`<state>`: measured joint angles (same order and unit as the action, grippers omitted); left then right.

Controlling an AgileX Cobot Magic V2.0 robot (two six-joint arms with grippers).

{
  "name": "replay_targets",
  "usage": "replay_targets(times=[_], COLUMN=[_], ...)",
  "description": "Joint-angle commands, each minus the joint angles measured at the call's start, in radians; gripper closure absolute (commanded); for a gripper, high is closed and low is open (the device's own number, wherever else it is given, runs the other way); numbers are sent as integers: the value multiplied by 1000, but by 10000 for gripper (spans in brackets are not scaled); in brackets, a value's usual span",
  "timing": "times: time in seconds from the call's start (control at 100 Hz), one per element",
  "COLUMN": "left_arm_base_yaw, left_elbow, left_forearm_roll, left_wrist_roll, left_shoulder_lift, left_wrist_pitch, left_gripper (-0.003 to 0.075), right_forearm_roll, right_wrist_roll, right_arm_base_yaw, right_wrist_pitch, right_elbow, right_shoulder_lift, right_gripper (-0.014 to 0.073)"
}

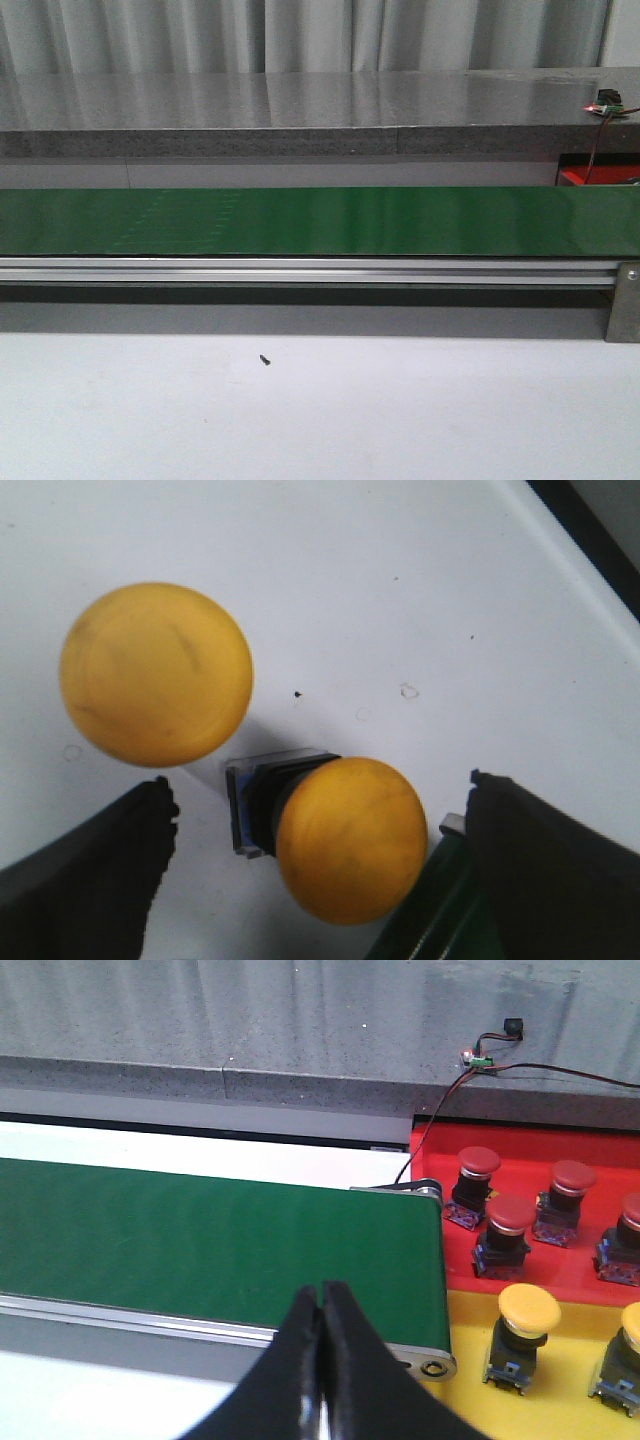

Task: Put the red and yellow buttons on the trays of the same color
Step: 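Lower the left gripper onto a yellow push button beside the belt and grasp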

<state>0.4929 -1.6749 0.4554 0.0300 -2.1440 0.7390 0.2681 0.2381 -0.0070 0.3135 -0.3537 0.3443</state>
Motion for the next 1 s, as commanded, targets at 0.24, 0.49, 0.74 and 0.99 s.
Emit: replay_targets(times=[0.24, 0.49, 0.74, 0.99], left_arm_base_yaw=[1, 1, 1, 1], left_elbow=[-32, -32, -33, -67], left_forearm_roll=[49, 49, 49, 49], left_wrist_roll=[25, 25, 13, 0], left_shoulder_lift=[23, 23, 44, 114], left_wrist_pitch=[-35, -35, -28, -9], left_gripper=[240, 455, 515, 515], right_forearm_roll=[8, 8, 8, 8], right_wrist_roll=[2, 2, 2, 2], right_arm_base_yaw=[1, 1, 1, 1], right_wrist_pitch=[-73, -73, -73, -77], right_elbow=[-23, -23, -23, -23], right_shoulder_lift=[5, 5, 5, 5], right_gripper=[717, 717, 717, 717])
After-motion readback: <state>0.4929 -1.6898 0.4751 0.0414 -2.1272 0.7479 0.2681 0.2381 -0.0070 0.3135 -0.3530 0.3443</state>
